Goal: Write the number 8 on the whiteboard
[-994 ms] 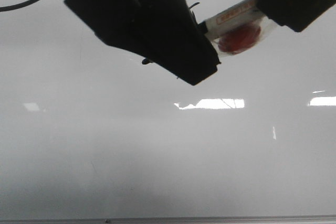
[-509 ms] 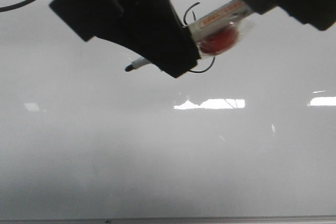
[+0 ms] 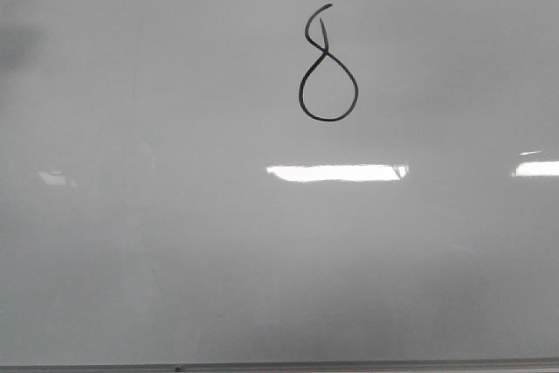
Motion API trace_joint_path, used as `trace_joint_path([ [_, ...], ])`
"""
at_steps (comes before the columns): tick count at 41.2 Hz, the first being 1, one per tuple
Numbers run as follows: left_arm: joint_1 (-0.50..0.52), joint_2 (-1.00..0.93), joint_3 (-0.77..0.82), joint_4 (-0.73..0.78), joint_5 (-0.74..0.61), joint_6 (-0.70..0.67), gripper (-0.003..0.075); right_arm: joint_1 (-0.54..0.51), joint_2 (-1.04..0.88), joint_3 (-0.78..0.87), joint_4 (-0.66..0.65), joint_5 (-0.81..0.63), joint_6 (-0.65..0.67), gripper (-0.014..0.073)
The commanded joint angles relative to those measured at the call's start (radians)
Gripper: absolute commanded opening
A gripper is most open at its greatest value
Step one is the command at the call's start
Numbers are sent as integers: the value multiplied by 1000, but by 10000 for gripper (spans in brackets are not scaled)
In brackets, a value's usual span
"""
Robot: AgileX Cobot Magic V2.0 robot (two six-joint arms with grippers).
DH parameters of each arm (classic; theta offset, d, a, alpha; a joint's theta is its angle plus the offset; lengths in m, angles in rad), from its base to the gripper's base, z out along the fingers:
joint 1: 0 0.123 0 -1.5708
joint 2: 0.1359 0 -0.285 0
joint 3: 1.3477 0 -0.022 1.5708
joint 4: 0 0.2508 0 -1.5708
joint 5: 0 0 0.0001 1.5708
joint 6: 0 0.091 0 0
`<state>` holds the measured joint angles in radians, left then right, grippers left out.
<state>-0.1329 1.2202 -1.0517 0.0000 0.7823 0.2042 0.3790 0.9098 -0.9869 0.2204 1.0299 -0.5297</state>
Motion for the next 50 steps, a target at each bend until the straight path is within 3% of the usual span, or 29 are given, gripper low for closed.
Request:
trace_joint_path([
  [1,104,-24,15,-26,-143,-41,78,-7,-12,-25,6,-41,3,526],
  [7,206,14,79,-111,-283,-51,78,-7,-12,-25,7,-41,3,526],
  [25,210,198,79,-161,-359,-51,80,-7,-12,-13,8,-41,3,526],
  [30,210,236,72,-173,-377,-51,131,-7,-12,5,8,-47,3,526],
  [41,210,252,69,-174,-384,-51,339,-7,-12,10,8,-50,3,526],
  [50,210,220,37,-140,-293,-51,354,-7,-31,10,5,-64,126,526],
])
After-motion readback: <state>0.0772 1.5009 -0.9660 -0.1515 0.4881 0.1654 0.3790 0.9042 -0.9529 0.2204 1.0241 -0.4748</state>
